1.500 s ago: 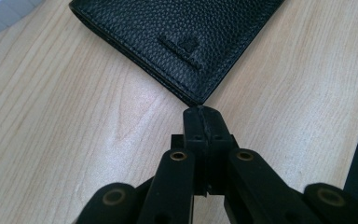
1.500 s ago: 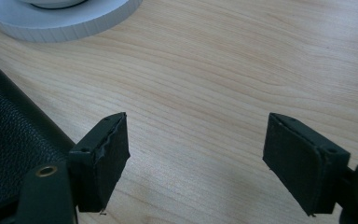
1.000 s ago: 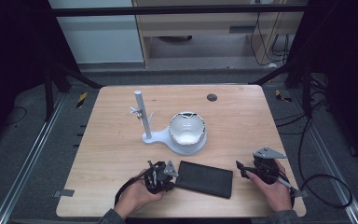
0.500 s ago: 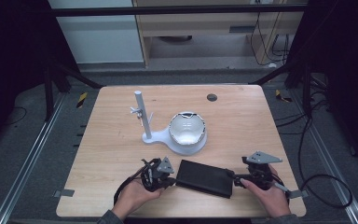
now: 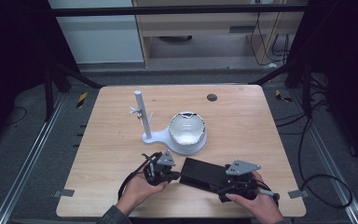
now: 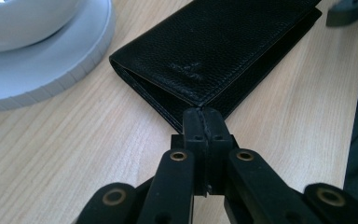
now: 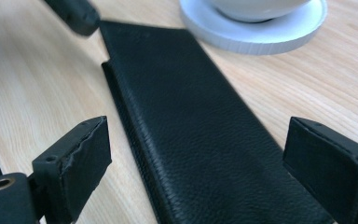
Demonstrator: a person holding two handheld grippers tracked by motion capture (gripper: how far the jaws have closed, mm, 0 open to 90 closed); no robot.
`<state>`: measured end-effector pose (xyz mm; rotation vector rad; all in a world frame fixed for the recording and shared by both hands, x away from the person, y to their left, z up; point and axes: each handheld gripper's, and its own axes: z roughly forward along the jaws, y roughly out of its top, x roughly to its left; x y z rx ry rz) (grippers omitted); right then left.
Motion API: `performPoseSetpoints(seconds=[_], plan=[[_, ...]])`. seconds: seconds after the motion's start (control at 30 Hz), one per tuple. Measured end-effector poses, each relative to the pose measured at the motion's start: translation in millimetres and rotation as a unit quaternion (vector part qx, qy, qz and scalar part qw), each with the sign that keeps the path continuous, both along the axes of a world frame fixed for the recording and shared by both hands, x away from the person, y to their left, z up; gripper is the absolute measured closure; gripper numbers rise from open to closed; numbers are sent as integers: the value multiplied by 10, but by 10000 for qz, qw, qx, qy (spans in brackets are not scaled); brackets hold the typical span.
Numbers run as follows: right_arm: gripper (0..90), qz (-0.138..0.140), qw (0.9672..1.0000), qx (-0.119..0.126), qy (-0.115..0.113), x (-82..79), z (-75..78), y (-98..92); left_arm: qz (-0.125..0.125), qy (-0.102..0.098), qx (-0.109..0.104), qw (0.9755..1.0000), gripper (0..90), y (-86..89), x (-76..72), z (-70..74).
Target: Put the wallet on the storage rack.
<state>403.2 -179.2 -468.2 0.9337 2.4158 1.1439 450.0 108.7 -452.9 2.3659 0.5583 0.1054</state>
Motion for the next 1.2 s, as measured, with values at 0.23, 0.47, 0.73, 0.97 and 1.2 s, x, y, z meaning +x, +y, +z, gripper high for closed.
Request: performPoseSetpoints(seconds=[0.23,0.47,0.73,0.97,1.2], plan=[[71,172,9993,-328,45,3,-30,68,-4,-16,-22,10000,900,-39,41,72],[104,107,9981,-607,35,103,-37,105,-26,34,39,10000,900,-105,101,104],[153,140,9955,-941,30,177,-15,187,-23,88,88,9999,899,-166,142,88],[186,213,9929,-1167,99,224,-23,287,7,94,42,9999,899,-172,165,115],[224,239,9905,-1348,123,259,-28,344,18,63,16,10000,899,-184,191,152]])
